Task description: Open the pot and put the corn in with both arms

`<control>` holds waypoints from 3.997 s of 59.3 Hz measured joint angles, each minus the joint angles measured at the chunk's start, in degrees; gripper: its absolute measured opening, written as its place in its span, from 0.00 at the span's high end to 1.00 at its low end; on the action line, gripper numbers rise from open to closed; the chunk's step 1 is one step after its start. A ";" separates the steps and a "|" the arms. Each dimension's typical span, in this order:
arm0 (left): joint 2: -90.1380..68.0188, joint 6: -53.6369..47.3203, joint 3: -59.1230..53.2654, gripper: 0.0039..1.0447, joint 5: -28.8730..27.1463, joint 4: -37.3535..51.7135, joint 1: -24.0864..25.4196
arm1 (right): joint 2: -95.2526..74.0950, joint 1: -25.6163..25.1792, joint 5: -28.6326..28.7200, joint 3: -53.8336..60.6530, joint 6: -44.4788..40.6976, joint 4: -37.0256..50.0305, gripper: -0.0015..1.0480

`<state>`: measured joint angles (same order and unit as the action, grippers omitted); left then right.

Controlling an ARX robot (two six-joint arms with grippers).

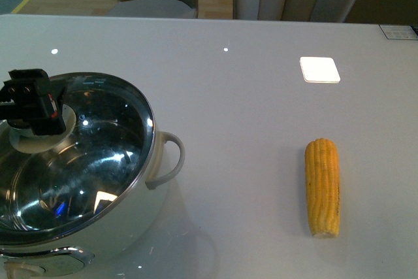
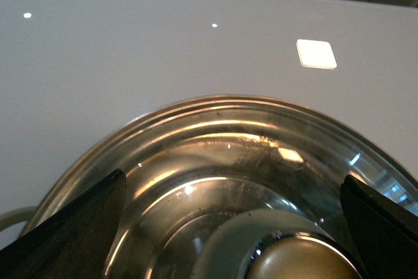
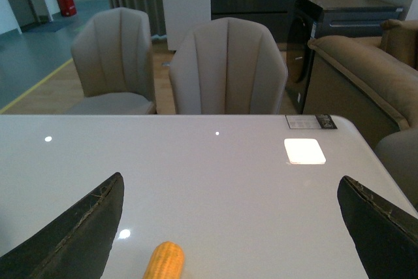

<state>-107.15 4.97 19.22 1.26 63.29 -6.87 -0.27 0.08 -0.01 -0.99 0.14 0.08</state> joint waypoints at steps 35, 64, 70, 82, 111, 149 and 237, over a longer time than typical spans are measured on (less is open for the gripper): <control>-4.66 -7.37 -1.40 0.38 -0.35 5.07 -3.32 | 0.00 0.00 -0.02 0.00 0.00 0.00 0.08; 1.86 -8.39 -0.50 0.59 -2.86 -3.15 -3.37 | 0.00 0.00 -0.02 0.00 0.00 0.00 0.08; 5.01 -8.81 -0.39 0.59 -3.23 -6.23 -3.10 | 0.00 0.00 -0.02 0.00 0.00 0.00 0.08; 15.45 -9.03 2.64 0.59 -3.34 -12.15 0.15 | 0.00 0.00 0.00 0.00 0.00 0.00 0.08; 13.90 -9.92 1.99 0.59 1.14 -3.26 30.16 | 0.00 0.00 -0.02 0.00 0.00 0.00 0.08; -21.18 -8.52 6.34 0.59 1.55 15.96 44.30 | 0.00 0.00 0.00 0.00 0.00 0.00 0.08; -43.69 -3.06 25.90 0.05 -1.25 16.98 44.02 | 0.00 0.00 0.00 0.00 0.00 0.00 0.08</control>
<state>-150.85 1.91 45.12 0.01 80.27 37.15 -0.27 0.08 -0.01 -0.99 0.14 0.08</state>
